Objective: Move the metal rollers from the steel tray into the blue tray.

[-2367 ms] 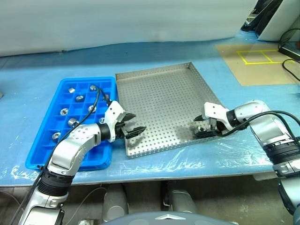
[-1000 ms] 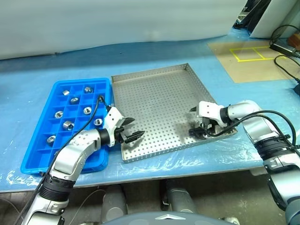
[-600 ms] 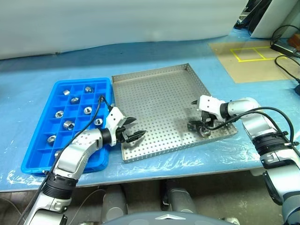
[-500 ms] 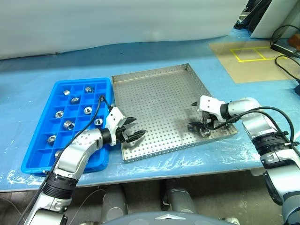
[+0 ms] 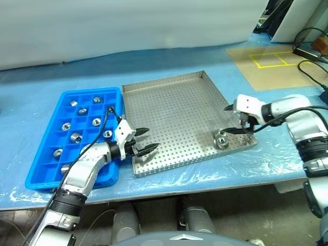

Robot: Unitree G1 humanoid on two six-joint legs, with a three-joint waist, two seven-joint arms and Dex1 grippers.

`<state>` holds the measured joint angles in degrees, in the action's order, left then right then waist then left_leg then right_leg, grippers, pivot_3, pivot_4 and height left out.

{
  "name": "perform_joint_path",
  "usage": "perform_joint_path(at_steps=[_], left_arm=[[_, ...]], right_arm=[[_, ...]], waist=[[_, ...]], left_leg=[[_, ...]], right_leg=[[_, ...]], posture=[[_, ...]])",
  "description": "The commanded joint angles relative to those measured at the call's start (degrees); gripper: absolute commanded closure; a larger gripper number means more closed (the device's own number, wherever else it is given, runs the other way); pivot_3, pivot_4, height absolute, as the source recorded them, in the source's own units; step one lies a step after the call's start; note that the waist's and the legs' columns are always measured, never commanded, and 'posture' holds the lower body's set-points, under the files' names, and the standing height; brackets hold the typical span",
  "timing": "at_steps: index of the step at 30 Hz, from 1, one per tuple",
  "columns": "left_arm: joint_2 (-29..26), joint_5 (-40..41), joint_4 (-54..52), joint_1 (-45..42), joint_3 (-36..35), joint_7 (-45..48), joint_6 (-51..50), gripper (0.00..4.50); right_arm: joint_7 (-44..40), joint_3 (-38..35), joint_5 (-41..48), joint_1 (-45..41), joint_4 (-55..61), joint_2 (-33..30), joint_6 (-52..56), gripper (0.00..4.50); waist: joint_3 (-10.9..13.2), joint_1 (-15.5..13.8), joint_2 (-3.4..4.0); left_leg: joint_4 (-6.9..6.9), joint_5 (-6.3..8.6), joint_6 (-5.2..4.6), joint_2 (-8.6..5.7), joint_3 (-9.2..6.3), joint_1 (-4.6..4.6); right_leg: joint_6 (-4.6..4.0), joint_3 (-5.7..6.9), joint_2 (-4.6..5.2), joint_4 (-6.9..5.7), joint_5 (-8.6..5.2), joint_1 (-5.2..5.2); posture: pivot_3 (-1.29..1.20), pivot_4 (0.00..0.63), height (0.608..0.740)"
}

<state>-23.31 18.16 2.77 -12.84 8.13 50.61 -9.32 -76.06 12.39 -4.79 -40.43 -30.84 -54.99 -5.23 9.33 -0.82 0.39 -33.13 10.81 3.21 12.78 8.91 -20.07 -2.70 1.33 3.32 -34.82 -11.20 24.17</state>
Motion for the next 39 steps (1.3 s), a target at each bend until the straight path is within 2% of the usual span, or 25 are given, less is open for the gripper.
perform_joint_path(at_steps=[1,9,16,19,24,31,39], left_arm=[[0.0,-2.7,7.4,1.6,0.5,0.0,1.2,0.61],[1.8,-3.7,7.7,-0.2,1.6,-1.1,0.9,0.61],[3.5,-3.6,-6.0,-0.6,3.9,-6.4,-10.6,0.61],[4.8,-3.3,-13.3,-1.1,5.5,-9.9,-17.7,0.61],[6.6,-3.5,-21.1,-0.5,7.7,-14.5,-25.2,0.61],[5.5,-3.9,-20.4,1.8,8.0,-14.4,-23.3,0.61],[3.4,-2.9,-13.9,0.5,4.8,-10.9,-19.0,0.61]], right_arm=[[-3.9,0.0,-0.5,2.1,1.9,-3.5,-2.8,0.03],[-3.1,-0.9,0.0,4.8,6.1,-2.6,-1.6,0.03],[0.4,-1.3,-0.7,3.5,5.2,-1.1,-2.9,0.03],[0.4,-1.0,-0.7,3.7,5.2,-0.7,-2.9,0.03],[0.0,-0.3,-0.7,5.1,6.6,-0.1,-3.3,0.03],[-1.2,0.7,-1.0,4.1,7.5,1.6,-4.1,0.03],[-1.6,1.8,-1.5,2.6,7.6,3.5,-4.5,0.03]], waist=[[0.0,0.0,-0.02],[-0.3,0.5,0.23],[-0.2,0.6,0.06],[-0.1,0.8,-0.02],[-0.1,1.0,-0.02],[-0.1,1.5,-0.08],[-0.1,1.5,-0.11]], left_leg=[[0.0,0.0,0.0,0.0,0.0,0.03],[0.0,0.01,-0.01,-0.09,-0.03,0.16],[-0.05,0.01,-0.05,-0.18,-0.03,-0.08],[-0.03,0.09,-0.18,-0.14,-0.03,-0.38],[0.04,0.09,-0.61,0.02,-0.03,-1.55],[0.0,0.18,-0.73,0.01,0.01,-1.59],[-0.09,0.18,-0.69,-0.02,0.01,-1.31]], right_leg=[[0.01,0.0,0.0,0.02,-0.01,-0.05],[0.06,-0.04,0.0,0.13,-0.04,-0.04],[0.07,-0.03,0.1,0.23,-0.04,0.09],[0.06,-0.02,0.09,0.22,-0.03,0.28],[-0.38,0.08,-0.02,0.17,0.16,1.22],[-0.4,0.11,0.02,0.16,0.03,1.22],[-0.35,0.07,0.05,0.12,0.05,1.05]], posture=[[-0.16,0.15,0.74],[-0.17,0.15,0.74],[-0.17,0.15,0.74],[-0.17,0.15,0.74],[-0.17,0.15,0.74],[-0.17,0.15,0.74],[-0.15,0.15,0.74]])
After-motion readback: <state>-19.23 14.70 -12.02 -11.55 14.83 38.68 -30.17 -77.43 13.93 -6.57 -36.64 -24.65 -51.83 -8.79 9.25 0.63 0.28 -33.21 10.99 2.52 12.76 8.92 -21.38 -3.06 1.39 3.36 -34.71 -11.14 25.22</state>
